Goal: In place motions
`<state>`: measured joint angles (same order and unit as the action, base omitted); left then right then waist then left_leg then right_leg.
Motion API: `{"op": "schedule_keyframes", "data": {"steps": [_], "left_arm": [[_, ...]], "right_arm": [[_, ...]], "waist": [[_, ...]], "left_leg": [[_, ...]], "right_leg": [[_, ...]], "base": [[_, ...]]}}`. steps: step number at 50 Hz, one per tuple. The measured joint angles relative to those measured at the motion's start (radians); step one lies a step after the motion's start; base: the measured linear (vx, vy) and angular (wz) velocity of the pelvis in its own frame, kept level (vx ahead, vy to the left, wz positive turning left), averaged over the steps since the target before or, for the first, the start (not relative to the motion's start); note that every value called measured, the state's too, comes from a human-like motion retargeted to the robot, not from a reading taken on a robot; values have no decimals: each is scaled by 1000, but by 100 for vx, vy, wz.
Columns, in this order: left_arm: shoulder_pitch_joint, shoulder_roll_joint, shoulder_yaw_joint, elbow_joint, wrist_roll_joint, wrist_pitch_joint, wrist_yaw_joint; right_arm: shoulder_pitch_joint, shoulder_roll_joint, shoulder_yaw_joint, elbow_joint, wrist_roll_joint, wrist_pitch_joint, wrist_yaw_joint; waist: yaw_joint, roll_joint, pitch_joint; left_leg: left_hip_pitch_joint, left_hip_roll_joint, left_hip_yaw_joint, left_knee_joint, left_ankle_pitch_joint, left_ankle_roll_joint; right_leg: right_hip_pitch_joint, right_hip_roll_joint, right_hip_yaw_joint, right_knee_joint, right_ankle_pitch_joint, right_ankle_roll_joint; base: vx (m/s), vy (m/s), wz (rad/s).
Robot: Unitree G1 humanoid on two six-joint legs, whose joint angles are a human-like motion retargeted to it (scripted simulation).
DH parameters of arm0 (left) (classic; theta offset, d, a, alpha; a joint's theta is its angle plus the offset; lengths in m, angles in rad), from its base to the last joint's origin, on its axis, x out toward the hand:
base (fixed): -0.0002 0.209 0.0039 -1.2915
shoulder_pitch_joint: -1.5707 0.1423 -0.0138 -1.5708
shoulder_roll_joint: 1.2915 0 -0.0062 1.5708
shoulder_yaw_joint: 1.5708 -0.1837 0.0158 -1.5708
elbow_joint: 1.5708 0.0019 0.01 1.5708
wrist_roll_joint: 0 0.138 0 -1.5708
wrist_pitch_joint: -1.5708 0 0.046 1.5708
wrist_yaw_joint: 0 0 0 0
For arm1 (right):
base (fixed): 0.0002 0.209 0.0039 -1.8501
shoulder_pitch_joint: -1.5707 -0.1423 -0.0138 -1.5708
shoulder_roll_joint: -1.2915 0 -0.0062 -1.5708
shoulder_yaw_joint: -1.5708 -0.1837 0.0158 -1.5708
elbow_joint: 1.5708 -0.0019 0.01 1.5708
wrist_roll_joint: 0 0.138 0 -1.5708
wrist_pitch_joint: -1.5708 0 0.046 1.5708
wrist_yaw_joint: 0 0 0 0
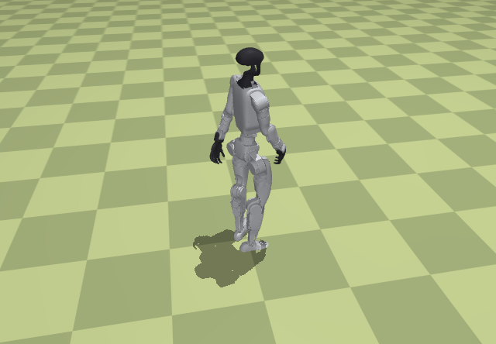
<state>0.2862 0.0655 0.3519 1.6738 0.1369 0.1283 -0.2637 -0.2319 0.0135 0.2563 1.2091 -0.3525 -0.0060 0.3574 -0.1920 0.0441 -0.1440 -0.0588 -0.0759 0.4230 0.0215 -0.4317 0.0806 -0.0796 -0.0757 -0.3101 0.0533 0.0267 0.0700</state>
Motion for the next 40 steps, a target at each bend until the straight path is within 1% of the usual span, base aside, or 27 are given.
{"op": "schedule_keyframes", "data": {"steps": [3, 7, 10, 13, 16, 18, 24, 28, 35, 40], "left_arm": [[75, 0, 22, 20, 20, 1, -5], [110, 2, 43, 21, 22, 8, -1], [83, -1, 48, 6, -12, 10, 20], [6, -7, 29, 0, -66, 1, 75], [-112, -12, -20, 0, -115, -22, 150], [-174, -14, -47, -15, -123, -34, 172], [-385, -22, -94, -137, -125, -66, 132], [-492, -33, -114, -243, -136, -88, 128], [-536, -28, -172, -399, -95, -122, 130], [-492, -14, -198, -374, -38, -121, 129]], "right_arm": [[-34, 29, 24, -52, 38, -16, -7], [-43, 41, 37, -82, 75, -37, -16], [-24, 32, 37, -67, 65, -45, -21], [13, 13, 25, -15, 28, -41, -28], [55, -16, -13, 69, -22, -26, -41], [84, -34, -38, 123, -48, -17, -53], [192, -117, -182, 335, -120, 43, -118], [267, -184, -276, 442, -113, 75, -167], [351, -253, -355, 491, -92, 99, -225], [326, -237, -342, 491, -71, 93, -231]], "waist": [[-7, 0, 1], [-12, -8, 7], [-17, -12, 6], [-22, -15, 2], [-18, -18, -2], [-15, -20, -4], [-5, -27, -4], [5, -33, 0], [10, -23, 2], [13, -13, -2]], "left_leg": [[3, -1, -2, 1, -1, -1], [7, -3, -9, 4, 1, -2], [5, -5, -18, 7, 3, -1], [2, -7, -24, 8, 4, 1], [-5, -7, -27, 10, 3, 4], [-7, -7, -25, 10, 3, 5], [-13, -9, -20, 12, 1, 7], [-14, -14, -22, 15, -2, 6], [-15, -14, -16, 13, -2, 5], [-14, -11, -13, 13, -2, 3]], "right_leg": [[3, 1, 1, 0, 0, -1], [11, -2, -6, 0, -2, -3], [16, -4, -13, 0, -4, -3], [19, -6, -21, -2, -6, -3], [17, -9, -28, -2, -6, -1], [17, -11, -30, -3, -6, 1], [16, -17, -42, -6, -4, 5], [15, -22, -42, -8, -2, 7], [12, -23, -42, -9, -3, 9], [10, -19, -39, -8, -4, 7]], "base": [[0, 0, 0], [0, 0, 0], [-2, -1, 19], [0, 0, 0], [0, 0, 0], [0, 0, 0], [0, 0, 0], [-1, 3, -6], [0, 1, -1], [0, 0, 0]]}}
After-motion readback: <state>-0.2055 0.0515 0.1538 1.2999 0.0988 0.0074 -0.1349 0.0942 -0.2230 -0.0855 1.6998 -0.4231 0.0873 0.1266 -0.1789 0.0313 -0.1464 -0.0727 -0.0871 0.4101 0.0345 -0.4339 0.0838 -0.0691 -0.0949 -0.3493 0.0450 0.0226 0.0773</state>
